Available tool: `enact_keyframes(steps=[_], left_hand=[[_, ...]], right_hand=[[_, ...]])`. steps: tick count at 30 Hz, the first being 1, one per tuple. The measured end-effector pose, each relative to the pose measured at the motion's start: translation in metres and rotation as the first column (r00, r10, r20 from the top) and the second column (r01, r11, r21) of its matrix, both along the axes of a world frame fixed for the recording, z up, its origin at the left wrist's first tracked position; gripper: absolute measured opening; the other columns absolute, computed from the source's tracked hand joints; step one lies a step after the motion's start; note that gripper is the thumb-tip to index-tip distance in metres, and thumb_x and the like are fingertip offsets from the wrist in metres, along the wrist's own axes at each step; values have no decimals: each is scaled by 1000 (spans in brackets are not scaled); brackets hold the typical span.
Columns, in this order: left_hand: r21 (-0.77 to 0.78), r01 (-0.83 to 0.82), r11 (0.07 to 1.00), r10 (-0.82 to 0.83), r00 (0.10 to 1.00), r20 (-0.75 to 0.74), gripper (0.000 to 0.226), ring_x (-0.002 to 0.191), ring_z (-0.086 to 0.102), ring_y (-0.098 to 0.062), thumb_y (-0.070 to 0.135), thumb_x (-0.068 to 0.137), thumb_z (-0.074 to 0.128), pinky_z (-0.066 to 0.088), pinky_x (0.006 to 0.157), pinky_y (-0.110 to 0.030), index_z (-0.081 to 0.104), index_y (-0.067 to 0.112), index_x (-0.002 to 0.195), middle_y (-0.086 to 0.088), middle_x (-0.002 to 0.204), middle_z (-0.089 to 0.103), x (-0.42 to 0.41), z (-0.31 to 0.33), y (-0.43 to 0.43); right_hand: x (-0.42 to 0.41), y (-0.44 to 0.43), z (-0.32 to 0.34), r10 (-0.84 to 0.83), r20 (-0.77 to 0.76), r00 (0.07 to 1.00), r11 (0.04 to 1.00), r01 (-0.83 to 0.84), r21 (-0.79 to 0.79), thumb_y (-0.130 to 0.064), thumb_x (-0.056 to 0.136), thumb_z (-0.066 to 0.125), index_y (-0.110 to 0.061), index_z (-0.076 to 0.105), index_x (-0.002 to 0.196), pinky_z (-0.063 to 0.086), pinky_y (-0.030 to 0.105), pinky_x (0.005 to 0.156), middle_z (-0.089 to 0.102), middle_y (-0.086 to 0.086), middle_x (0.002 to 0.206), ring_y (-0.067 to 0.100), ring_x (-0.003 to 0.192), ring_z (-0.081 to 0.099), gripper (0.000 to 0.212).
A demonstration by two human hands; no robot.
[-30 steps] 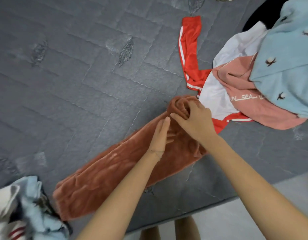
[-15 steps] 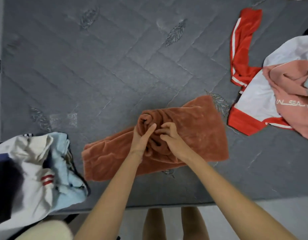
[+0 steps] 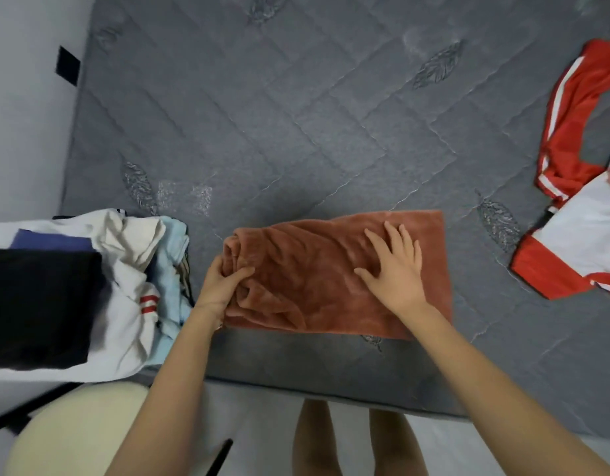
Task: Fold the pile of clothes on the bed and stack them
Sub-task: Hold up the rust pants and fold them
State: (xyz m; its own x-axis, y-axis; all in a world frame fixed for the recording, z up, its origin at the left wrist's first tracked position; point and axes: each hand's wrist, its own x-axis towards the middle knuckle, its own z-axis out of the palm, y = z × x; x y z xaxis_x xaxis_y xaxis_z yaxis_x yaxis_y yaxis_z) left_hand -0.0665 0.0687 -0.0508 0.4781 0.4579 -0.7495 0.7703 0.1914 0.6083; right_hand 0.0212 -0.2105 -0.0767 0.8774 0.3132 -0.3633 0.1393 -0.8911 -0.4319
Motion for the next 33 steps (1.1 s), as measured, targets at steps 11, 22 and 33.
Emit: enact_keyframes(steps=[11, 22, 33], left_hand=[[299, 16, 954, 18, 994, -111, 39, 113, 55, -34, 7, 88, 61, 44, 89, -35, 49, -1, 124, -20, 122, 57, -23, -31, -4], [739, 674, 28, -763, 492, -420, 59, 145, 13, -34, 47, 93, 37, 3, 113, -59, 28, 29, 149, -12, 157, 21, -8, -50, -75], [648, 750, -133, -780, 323, -535, 74, 147, 6, -28, 70, 91, 9, -7, 117, -50, 3, 28, 153, -10, 160, 4, -38, -101, -28]], right_hand=[[-8, -3, -22, 163, 131, 978, 982, -147, -120, -68, 85, 41, -35, 26, 150, -16, 48, 114, 4, 6, 162, 28, 148, -9, 74], [5, -19, -45, 229, 59, 972, 947, -208, -244, -61, 94, 7, -38, 19, 151, -3, 57, 117, 0, 6, 162, 29, 148, -7, 63], [22, -49, -49, -65, 91, 994, 994, 73, -79, -73, 85, 43, -37, 9, 152, -6, 49, 115, -8, 5, 161, 23, 148, -10, 83]])
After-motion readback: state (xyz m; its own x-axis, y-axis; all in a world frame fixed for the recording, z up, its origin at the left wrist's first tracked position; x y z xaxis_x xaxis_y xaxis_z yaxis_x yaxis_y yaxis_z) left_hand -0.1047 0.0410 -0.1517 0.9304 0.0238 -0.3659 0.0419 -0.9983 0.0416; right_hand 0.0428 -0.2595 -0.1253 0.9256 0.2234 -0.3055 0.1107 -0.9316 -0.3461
